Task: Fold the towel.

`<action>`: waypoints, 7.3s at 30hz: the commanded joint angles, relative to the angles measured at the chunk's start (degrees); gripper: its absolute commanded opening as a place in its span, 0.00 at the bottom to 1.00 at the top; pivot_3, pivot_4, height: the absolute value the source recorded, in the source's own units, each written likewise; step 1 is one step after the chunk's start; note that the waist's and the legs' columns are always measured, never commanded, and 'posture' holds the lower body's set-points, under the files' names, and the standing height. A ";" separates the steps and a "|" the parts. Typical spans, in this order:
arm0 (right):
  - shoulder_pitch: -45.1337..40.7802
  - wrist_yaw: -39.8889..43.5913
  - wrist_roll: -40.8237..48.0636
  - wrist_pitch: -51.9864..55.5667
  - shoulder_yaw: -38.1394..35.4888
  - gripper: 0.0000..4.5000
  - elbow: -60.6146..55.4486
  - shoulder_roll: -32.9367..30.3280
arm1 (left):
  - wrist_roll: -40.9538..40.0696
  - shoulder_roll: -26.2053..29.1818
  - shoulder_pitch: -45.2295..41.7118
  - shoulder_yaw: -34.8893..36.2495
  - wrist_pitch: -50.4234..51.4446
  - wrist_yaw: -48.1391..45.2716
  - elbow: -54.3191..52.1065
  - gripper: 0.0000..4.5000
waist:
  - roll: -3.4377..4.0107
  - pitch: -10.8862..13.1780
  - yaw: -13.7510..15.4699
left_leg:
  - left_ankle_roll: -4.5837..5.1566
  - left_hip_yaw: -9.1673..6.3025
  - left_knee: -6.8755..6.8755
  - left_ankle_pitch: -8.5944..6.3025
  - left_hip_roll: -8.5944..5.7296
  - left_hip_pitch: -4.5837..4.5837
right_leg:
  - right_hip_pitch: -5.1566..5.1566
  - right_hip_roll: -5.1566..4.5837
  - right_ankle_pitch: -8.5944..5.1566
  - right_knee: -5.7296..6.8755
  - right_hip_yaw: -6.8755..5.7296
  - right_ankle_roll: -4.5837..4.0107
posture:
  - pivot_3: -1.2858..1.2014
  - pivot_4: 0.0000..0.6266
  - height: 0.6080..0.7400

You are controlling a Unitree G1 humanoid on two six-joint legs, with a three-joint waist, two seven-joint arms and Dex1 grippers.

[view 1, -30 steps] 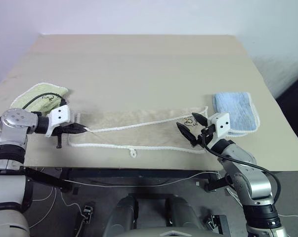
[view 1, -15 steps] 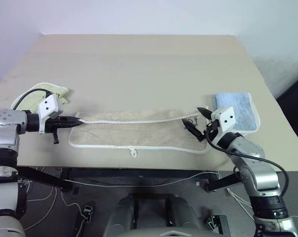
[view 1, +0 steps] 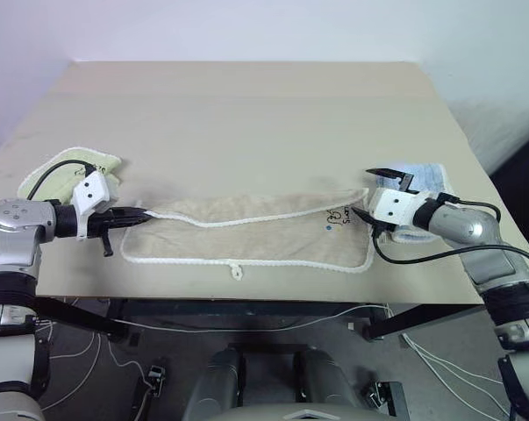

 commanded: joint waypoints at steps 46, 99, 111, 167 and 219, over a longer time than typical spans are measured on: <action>-33.70 9.24 10.12 -2.01 -8.68 0.01 17.78 -5.82 | 2.26 0.02 -35.92 5.53 -10.69 23.69 28.77 0.00 | -0.01 0.03 -0.19 | -0.01 0.02 0.00 0.01 -0.04 -0.09 | -0.07 0.00 0.00 -0.03 0.01 0.01 | 0.52 0.24 1.00; -8.45 27.71 20.48 20.19 -4.48 0.01 0.91 1.20 | 11.99 -2.30 -15.23 -3.80 -5.92 20.66 22.53 0.00 | 0.03 0.03 0.23 | 0.05 0.05 0.11 -0.03 -0.03 -0.05 | -0.03 -0.05 0.01 0.03 0.02 0.02 | 0.52 0.24 1.00; -8.37 28.66 20.58 20.90 -5.01 0.29 2.17 1.64 | 11.05 -4.29 -17.82 -2.44 -7.04 19.99 27.45 0.38 | 0.04 0.03 0.16 | 0.05 0.05 0.10 -0.03 -0.04 -0.07 | -0.06 -0.04 0.01 0.03 0.03 0.02 | 0.52 0.24 1.00; 26.48 -67.21 109.24 57.18 -26.40 0.90 -36.58 33.63 | -9.28 -9.90 9.19 0.45 15.30 6.90 -28.34 1.00 | -0.22 -0.26 0.11 | 0.07 -0.04 -0.02 -0.04 0.10 0.43 | 0.54 -0.10 0.01 -0.12 0.10 0.00 | 0.52 0.24 1.00; -7.08 -7.77 42.81 66.31 13.94 0.01 -30.11 17.50 | -9.41 -13.09 12.20 -0.65 14.24 11.65 -30.58 1.00 | -0.01 -0.11 0.36 | 0.07 -0.08 -0.05 -0.05 0.06 0.02 | 0.09 -0.13 0.01 -0.20 0.02 -0.01 | 0.52 0.24 1.00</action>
